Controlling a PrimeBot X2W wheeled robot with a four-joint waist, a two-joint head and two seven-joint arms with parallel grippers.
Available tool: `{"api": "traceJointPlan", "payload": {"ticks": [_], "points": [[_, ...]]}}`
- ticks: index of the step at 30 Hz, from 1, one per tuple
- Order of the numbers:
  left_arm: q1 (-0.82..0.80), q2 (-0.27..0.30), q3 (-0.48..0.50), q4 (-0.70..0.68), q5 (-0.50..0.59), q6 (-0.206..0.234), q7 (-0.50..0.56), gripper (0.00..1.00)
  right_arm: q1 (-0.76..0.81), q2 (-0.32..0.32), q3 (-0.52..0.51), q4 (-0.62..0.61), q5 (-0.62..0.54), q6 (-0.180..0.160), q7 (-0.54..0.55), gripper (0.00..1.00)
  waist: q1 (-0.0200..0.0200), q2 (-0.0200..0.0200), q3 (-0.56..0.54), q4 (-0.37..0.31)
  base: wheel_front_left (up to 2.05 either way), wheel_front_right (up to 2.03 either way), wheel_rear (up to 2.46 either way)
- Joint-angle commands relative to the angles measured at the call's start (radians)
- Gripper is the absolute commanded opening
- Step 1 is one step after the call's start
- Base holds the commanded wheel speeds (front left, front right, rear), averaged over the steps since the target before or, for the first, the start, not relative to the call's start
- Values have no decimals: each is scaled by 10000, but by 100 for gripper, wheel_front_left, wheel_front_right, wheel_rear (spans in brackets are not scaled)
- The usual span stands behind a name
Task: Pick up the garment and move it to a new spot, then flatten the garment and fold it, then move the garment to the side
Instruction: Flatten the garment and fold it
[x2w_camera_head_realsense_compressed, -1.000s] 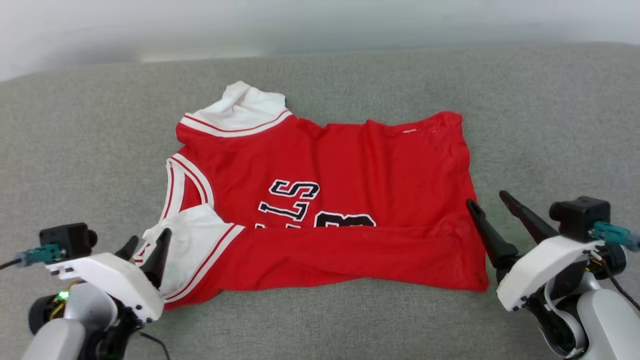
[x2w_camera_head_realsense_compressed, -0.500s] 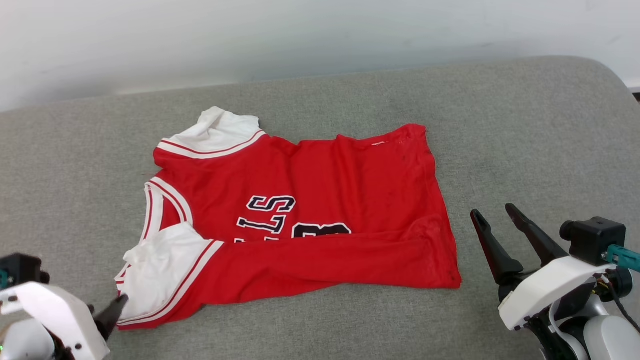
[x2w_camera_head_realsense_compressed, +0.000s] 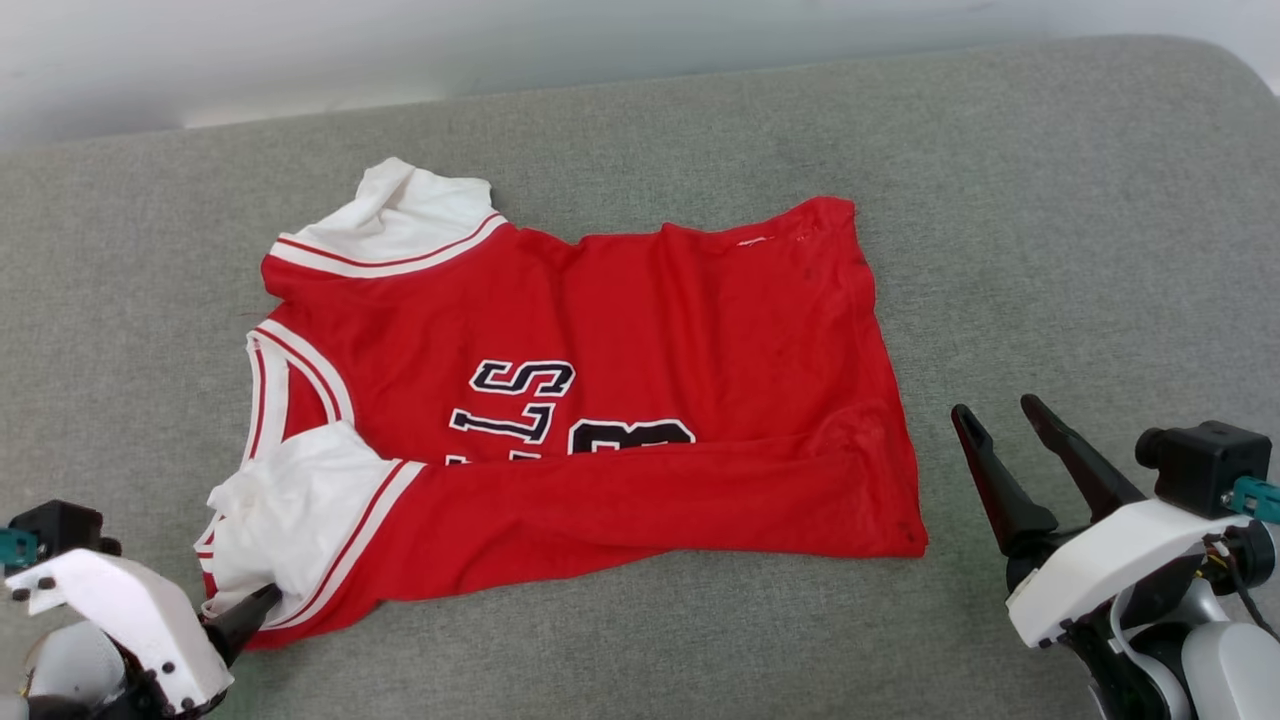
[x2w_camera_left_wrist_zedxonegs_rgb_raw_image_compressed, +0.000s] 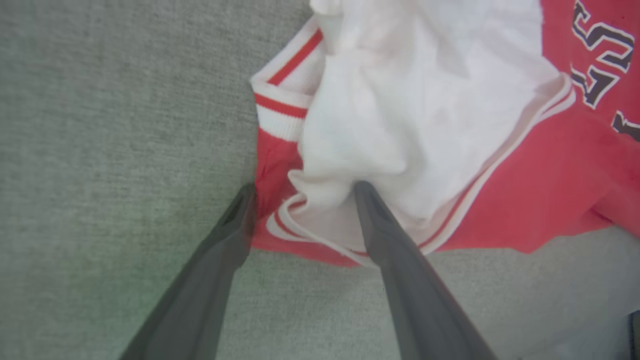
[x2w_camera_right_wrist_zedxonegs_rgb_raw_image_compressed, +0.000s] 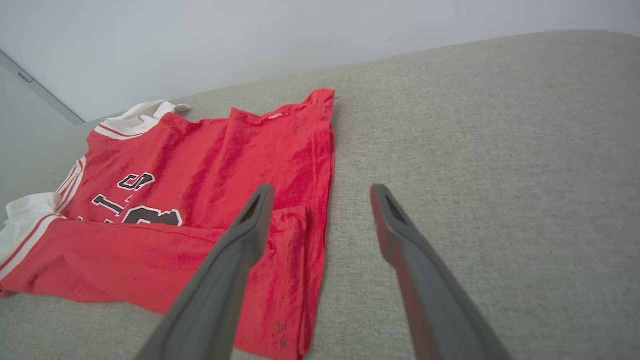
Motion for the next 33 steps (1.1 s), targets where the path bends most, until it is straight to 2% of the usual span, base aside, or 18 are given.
{"api": "traceJointPlan", "payload": {"ticks": [1,2,3,4,5,12,15,20,24,33], "points": [[-105,-280,-345,371,-170,-43,353,100,-141,-63,-59,-10,70,-4,83,100,0,0,61,-9,0,0,0],[-170,-376,-495,478,-228,-43,533,59,-163,-101,-87,-10,99,-4,105,100,0,0,67,-20,0,0,0],[-208,-458,-605,561,-283,-50,651,38,-179,-120,-134,-9,131,-4,130,100,0,0,62,-29,0,0,0],[-252,-505,-693,627,-350,-62,782,5,-183,-157,-163,-5,196,-4,183,100,0,0,50,-34,0,0,0],[-286,-545,-729,675,-333,-66,803,0,-193,-196,-192,-16,247,-4,198,100,0,0,29,-34,0,0,0],[-607,-629,-529,705,-58,-220,73,0,15,-559,-636,68,485,-4,930,100,0,0,-359,142,0,0,0],[-728,-650,-396,502,120,-287,-392,0,31,-786,-775,205,568,-4,1903,100,0,0,-547,274,0,0,0],[-808,-708,-193,-10,614,-48,-1280,0,39,-1101,-805,582,787,-4,3939,100,0,0,-719,555,0,0,0],[-1001,-818,-297,-376,827,68,-1509,0,-209,-1039,-453,789,928,-4,4946,100,0,0,-612,818,0,0,0],[-1375,-1076,-637,-543,1046,77,-1592,0,-1072,-674,649,2166,1208,-4,5496,100,0,0,-184,1169,0,0,0]]}}
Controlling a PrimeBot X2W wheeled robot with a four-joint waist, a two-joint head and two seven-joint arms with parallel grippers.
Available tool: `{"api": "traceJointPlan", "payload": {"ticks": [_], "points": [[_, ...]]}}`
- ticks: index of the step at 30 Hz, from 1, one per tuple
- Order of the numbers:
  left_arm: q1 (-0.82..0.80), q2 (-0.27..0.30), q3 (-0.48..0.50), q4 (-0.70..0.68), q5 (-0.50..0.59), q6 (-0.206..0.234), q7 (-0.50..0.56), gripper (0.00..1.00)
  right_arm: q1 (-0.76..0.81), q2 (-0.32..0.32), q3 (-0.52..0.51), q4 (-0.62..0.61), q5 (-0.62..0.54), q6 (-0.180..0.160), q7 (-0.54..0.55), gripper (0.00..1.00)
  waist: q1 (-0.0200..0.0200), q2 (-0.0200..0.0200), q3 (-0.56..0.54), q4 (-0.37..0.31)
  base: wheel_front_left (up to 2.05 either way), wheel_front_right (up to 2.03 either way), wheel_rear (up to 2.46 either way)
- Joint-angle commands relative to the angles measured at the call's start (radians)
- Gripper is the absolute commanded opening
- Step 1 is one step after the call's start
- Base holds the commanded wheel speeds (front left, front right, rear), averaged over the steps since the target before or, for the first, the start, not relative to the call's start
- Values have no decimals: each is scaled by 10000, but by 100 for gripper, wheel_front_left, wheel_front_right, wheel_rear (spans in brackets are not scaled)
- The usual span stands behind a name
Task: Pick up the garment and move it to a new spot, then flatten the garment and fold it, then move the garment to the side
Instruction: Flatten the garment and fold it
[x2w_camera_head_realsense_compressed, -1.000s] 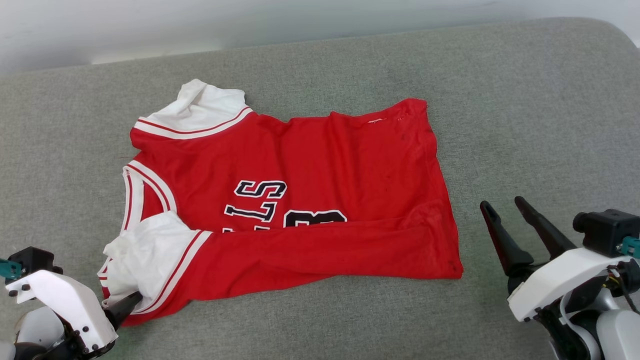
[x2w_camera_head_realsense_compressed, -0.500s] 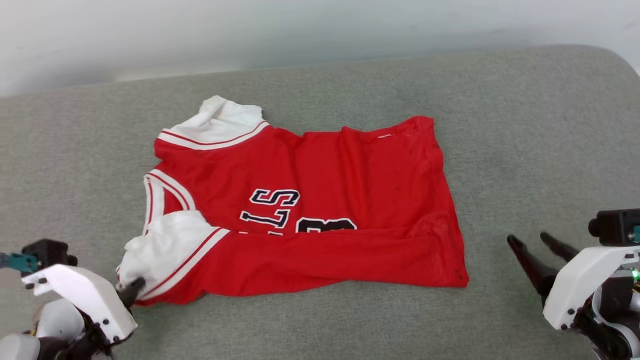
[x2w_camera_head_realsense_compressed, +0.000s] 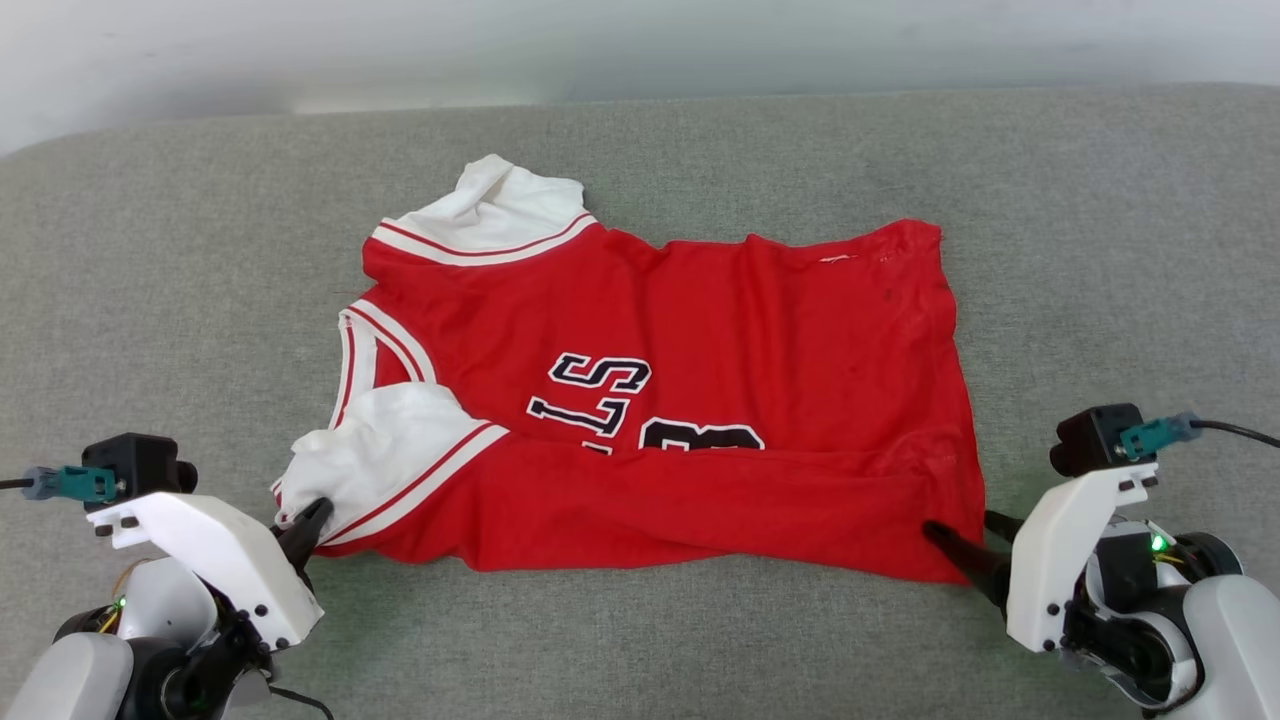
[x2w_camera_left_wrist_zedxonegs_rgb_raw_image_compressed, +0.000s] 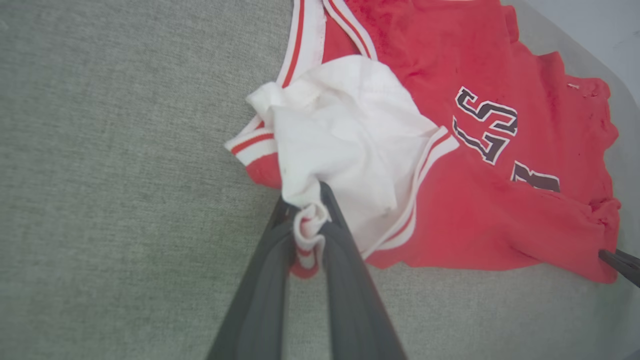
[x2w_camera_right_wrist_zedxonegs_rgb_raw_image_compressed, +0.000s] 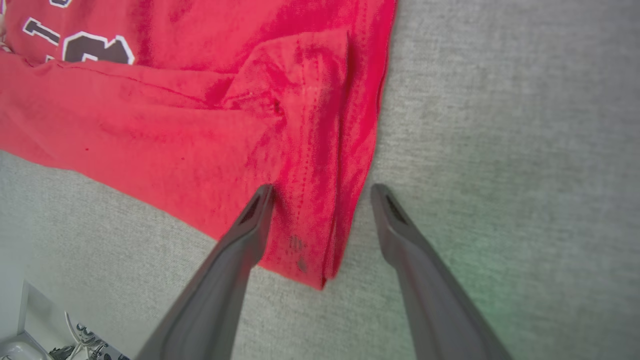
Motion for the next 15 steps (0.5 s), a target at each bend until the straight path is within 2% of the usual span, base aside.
{"api": "traceJointPlan", "payload": {"ticks": [1,3,4,5,6,7,15], "points": [[-168,-32,-49,30,50,-8,-30,0,-111,146,246,442,138,-5,144,100,-1,0,101,96,0,0,0],[-165,-75,-80,111,24,-63,-60,0,-167,216,500,773,268,-4,283,100,-1,0,133,130,0,0,0],[-185,-108,-66,141,2,-80,-95,0,-146,223,651,903,313,-4,357,93,-1,0,141,144,0,0,0],[-190,-128,-64,176,-15,-99,-105,0,-157,275,742,980,422,-2,373,42,-1,0,145,149,0,0,0],[-190,-128,-64,176,-15,-99,-105,0,-157,275,742,980,422,-2,373,42,-1,0,145,149,0,0,0],[-185,-136,-66,214,-22,-108,-126,0,-199,300,814,1043,469,-1,343,0,-1,0,136,150,0,0,0],[255,-136,218,445,-303,-176,-340,0,-569,13,837,888,563,4,-180,0,-1,0,-456,9,0,0,0]]}}
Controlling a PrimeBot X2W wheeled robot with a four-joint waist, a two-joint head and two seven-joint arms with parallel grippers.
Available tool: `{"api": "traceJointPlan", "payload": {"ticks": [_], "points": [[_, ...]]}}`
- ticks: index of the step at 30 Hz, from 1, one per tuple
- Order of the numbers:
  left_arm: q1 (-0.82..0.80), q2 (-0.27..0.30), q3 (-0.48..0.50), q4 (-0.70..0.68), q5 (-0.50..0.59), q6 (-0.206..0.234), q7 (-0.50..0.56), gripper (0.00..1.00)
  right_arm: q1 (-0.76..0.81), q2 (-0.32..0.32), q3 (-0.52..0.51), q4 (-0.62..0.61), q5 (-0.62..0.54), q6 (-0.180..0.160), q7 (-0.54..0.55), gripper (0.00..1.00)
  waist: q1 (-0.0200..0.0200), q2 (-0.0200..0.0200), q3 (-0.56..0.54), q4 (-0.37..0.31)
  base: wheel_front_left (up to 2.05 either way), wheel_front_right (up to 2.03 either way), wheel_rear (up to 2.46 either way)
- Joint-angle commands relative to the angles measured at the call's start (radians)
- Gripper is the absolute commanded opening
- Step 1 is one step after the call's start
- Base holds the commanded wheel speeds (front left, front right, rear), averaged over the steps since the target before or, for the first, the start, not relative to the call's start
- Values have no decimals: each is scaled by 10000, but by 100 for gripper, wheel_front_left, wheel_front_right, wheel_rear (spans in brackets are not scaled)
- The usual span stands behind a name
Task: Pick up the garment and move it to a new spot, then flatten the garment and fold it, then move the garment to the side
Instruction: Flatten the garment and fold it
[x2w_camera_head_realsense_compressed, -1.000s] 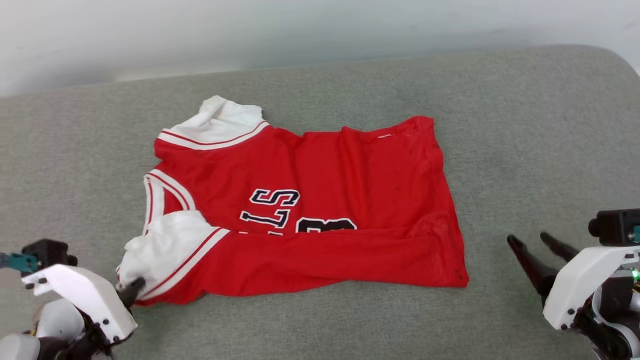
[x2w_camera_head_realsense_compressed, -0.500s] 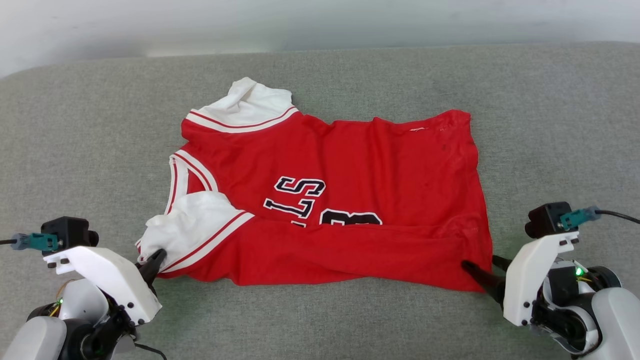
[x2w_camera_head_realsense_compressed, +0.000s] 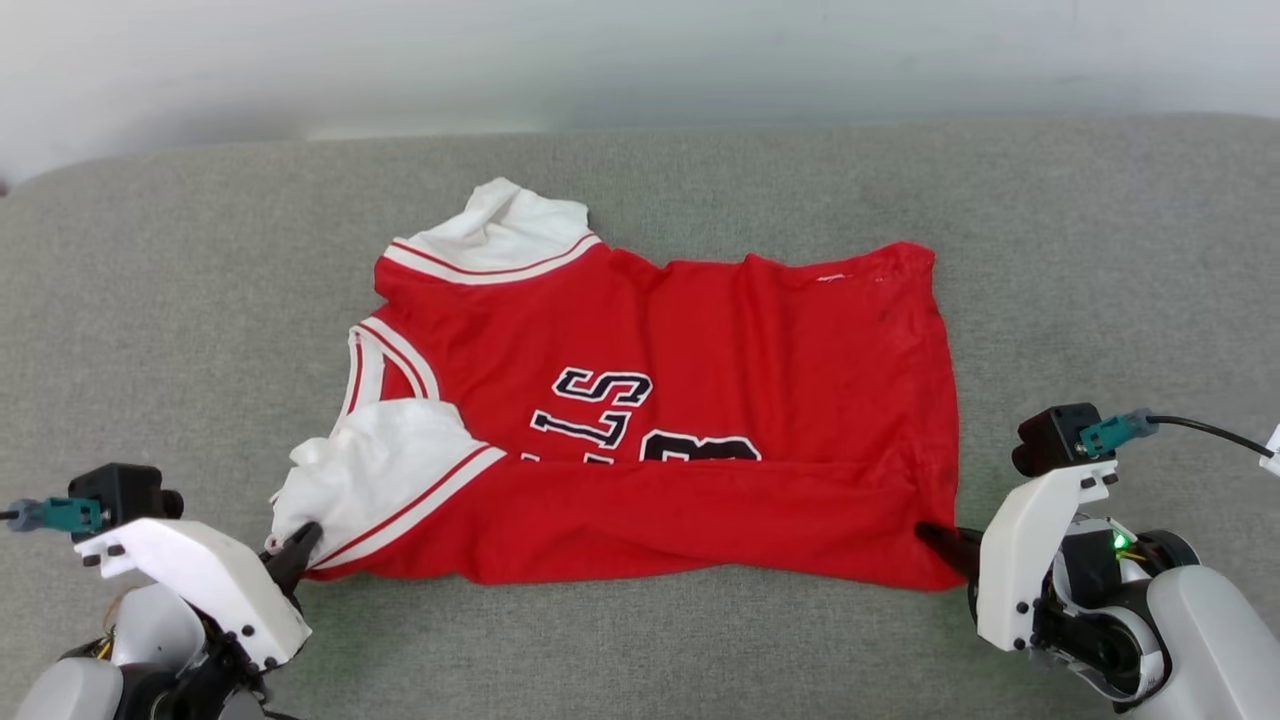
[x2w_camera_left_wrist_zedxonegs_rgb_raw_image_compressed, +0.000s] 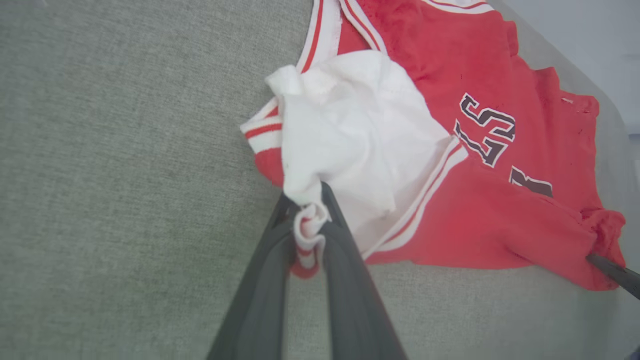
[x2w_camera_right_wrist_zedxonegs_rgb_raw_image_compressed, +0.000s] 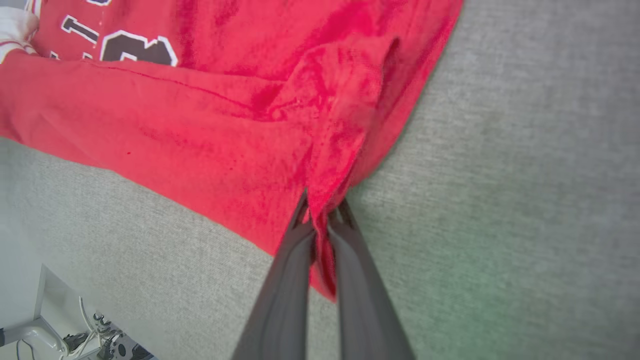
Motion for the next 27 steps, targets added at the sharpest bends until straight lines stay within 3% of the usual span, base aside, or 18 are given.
{"api": "traceJointPlan", "payload": {"ticks": [1,9,21,25,26,27], "points": [[104,-51,77,-9,-125,-57,-80,0,21,-42,10,-46,68,3,-95,0,0,0,-270,-57,0,0,0],[1154,56,329,-403,-233,173,-219,0,469,-182,234,-661,326,3,-66,0,0,0,-1302,-199,0,0,0],[3612,100,667,-1822,-341,1086,-191,0,2423,-236,-420,-1915,376,2,660,0,0,0,-2053,-335,0,0,0],[3832,-177,358,-1723,-579,860,-17,0,2988,-25,-809,-1857,80,3,762,0,0,0,-2027,-329,0,0,0],[3786,-168,306,-1638,-603,769,-20,0,3079,37,-889,-1834,5,3,746,22,0,0,-2014,-327,0,0,0],[3696,-204,299,-1531,-614,705,-91,1,3121,110,-978,-1817,-83,3,634,100,0,0,-1999,-326,0,0,0]]}}
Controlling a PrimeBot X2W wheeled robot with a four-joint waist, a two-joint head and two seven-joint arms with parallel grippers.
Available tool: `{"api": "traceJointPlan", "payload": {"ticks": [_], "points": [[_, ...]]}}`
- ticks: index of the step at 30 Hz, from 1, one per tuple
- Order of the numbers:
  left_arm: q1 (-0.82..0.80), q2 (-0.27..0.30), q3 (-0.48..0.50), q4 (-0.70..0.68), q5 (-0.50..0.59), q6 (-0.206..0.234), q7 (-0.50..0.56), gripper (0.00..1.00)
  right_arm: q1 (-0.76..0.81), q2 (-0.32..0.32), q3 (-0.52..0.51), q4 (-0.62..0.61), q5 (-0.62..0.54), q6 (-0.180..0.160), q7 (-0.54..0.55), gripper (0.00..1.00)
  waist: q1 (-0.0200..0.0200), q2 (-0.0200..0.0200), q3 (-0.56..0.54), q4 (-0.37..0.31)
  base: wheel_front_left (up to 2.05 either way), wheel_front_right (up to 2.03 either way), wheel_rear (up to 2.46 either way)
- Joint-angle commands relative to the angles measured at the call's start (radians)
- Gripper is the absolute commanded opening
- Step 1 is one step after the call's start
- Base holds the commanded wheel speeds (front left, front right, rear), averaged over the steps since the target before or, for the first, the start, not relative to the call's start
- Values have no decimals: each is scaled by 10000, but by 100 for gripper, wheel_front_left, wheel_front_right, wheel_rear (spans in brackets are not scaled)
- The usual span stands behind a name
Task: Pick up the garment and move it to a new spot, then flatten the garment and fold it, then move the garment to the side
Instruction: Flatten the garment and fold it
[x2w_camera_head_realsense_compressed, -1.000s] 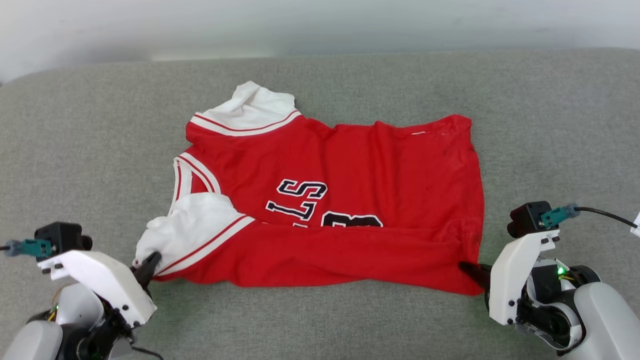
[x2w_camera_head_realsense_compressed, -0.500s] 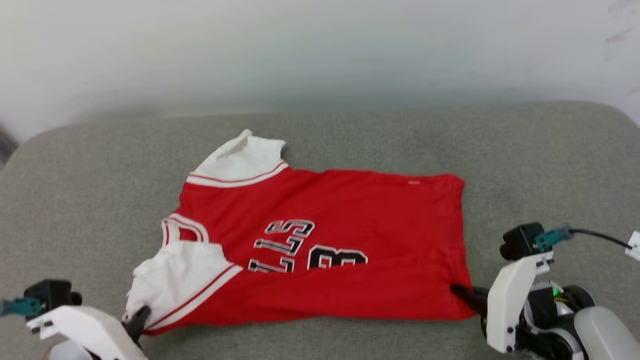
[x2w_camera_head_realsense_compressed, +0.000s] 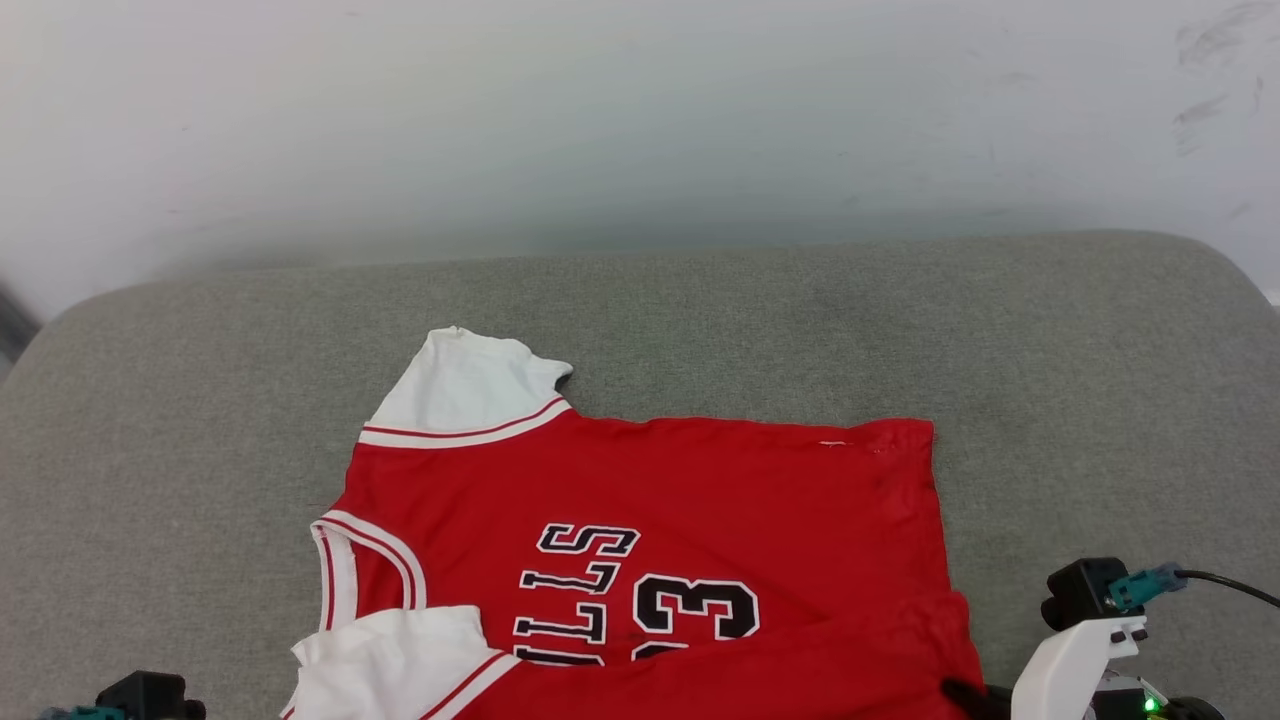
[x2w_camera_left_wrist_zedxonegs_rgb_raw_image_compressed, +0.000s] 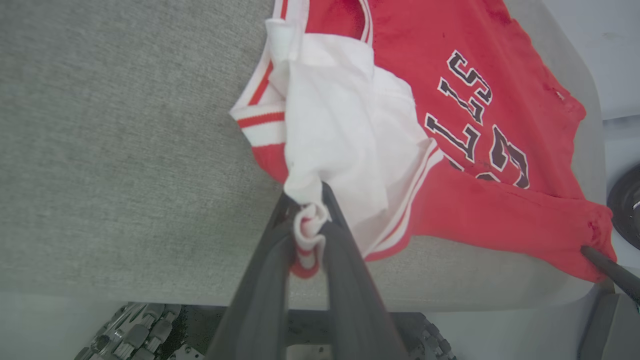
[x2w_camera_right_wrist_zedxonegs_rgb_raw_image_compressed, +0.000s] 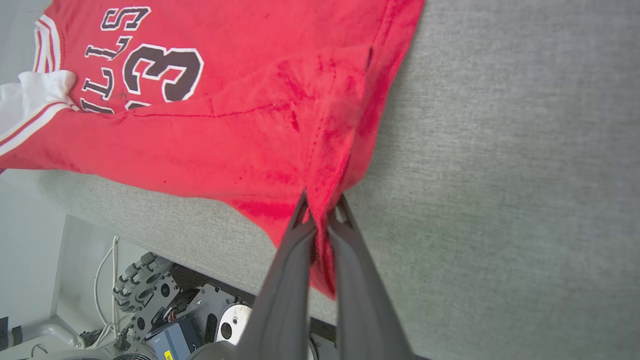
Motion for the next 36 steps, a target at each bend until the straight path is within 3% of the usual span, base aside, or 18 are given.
{"api": "traceJointPlan", "payload": {"ticks": [1,2,8,16,25,29,30,36], "points": [[-169,-60,12,146,-85,-123,-84,66,138,122,-115,33,-129,0,-136,100,1,0,27,1,0,0,0],[-423,-129,12,413,-56,-376,-289,100,263,279,-181,0,-214,0,-349,100,1,0,73,-17,0,0,0],[-934,95,246,581,474,-628,-1007,100,257,369,-321,-619,-646,0,-1678,100,1,0,21,-122,0,0,0],[-2111,127,407,382,1767,-139,-2354,100,-273,964,-1256,-1325,-1992,0,-4019,100,1,0,205,-480,0,0,0],[-4543,243,179,467,3024,-100,-3387,100,-1567,1181,-1359,-2178,-2514,0,-5470,100,1,0,2118,-1024,0,0,0],[-6116,511,102,873,3085,-407,-3096,100,-2456,1114,-1287,-2483,-2642,0,-5652,100,1,0,3594,-1210,0,0,0],[-6968,690,71,1200,2939,-676,-2770,100,-2927,1073,-1226,-2556,-2643,0,-5738,100,1,0,4197,-1306,0,0,0],[-9106,1446,-426,2585,2301,-1728,-730,100,-3800,1073,-1020,-2338,-2577,0,-5937,100,1,0,5061,-1619,0,0,0]]}}
